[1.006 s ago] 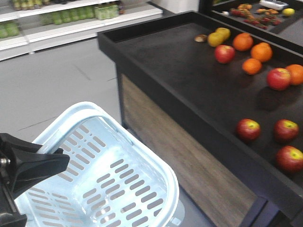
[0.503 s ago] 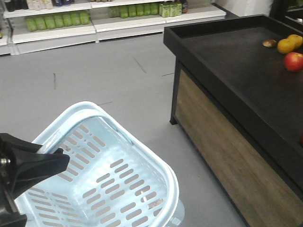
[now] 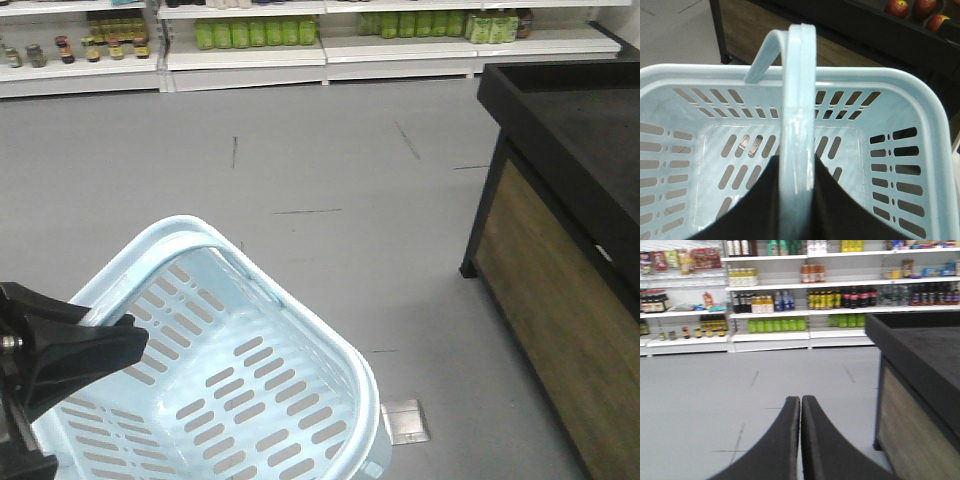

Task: Pick three apples into basket with both arms
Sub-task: 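Drive the base away from the table holding the basket in left gripper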

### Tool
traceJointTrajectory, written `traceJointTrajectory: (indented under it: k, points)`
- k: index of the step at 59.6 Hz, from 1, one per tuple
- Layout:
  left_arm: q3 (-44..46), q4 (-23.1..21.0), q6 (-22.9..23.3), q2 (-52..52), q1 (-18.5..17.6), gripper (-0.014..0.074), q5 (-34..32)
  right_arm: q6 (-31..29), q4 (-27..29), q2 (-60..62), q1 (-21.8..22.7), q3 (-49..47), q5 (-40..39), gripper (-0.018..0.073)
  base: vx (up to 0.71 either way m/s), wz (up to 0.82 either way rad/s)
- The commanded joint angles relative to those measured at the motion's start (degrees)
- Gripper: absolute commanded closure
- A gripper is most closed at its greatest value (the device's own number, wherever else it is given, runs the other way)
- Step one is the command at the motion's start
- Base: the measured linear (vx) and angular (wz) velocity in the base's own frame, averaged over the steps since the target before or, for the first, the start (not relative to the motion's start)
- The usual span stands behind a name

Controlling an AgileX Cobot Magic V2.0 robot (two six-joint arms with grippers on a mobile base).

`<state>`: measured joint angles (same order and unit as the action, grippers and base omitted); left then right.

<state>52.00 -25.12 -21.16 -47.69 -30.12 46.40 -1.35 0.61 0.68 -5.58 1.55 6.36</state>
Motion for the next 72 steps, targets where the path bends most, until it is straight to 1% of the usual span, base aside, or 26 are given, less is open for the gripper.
traceJointTrajectory:
  k: [1, 46, 60, 72]
  points:
    - [1.8, -2.1, 0.2, 0.7, -0.2, 0.0603, -4.5, -0.1, -0.1, 0.7, 0.4, 0.8, -4.1, 0.0567, 0.02, 0.48]
    - [1.8, -2.1, 0.2, 0.7, -0.2, 0.0602, -4.5, -0.1, -0.1, 0.7, 0.4, 0.8, -4.1, 0.0567, 0.11, 0.48]
    - [1.8, -2.1, 0.2, 0.7, -0.2, 0.0602, -4.5, -0.1, -0.1, 0.7, 0.4, 0.8, -4.1, 0.0567, 0.18, 0.28]
    - [1.8, -2.1, 0.2, 0.7, -0.2, 0.0602, -4.5, -0.1, -0.1, 0.7, 0.4, 0.8, -4.1, 0.0567, 0.21, 0.09]
